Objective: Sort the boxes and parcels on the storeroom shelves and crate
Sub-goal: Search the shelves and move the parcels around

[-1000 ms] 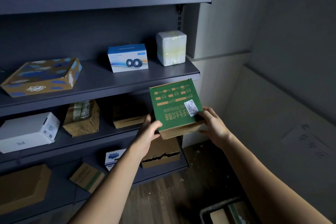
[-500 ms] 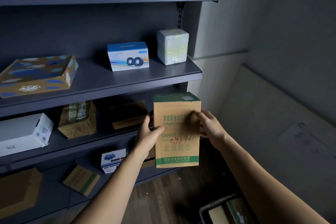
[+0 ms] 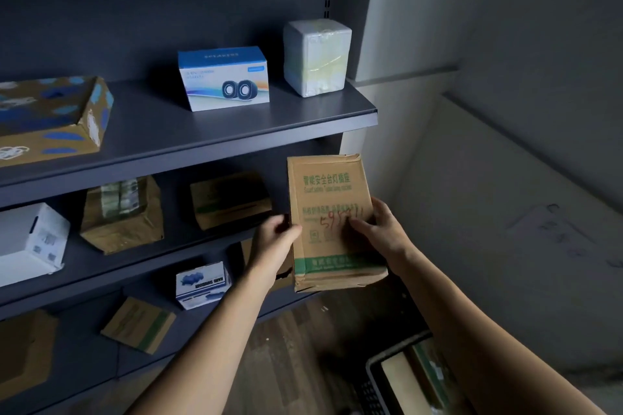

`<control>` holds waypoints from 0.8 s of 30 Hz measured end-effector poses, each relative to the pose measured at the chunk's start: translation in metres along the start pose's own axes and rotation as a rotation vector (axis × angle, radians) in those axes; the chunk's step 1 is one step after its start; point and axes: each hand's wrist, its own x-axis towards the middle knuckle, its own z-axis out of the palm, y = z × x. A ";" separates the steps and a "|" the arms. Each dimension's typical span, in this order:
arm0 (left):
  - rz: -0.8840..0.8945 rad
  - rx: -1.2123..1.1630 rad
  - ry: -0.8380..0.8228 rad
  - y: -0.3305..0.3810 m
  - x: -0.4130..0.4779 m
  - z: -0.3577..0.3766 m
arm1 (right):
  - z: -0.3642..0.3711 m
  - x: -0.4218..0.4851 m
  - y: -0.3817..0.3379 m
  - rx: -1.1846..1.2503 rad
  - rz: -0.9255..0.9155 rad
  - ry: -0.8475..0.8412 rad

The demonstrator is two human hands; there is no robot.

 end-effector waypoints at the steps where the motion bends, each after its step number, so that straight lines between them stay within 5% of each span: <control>1: 0.001 0.011 -0.048 0.000 0.001 0.002 | 0.000 0.005 0.001 -0.019 0.036 0.051; 5: -0.028 0.017 -0.165 0.004 0.017 0.015 | -0.001 0.032 0.003 0.001 0.119 0.083; 9: -0.088 -0.024 -0.036 0.008 0.037 0.029 | -0.009 0.060 0.003 0.139 0.118 -0.181; 18: -0.146 -0.049 0.005 0.010 0.081 0.068 | -0.036 0.127 0.019 0.054 0.067 -0.359; 24: -0.123 -0.045 0.123 0.004 0.103 0.086 | -0.038 0.192 0.067 -0.231 -0.013 -0.351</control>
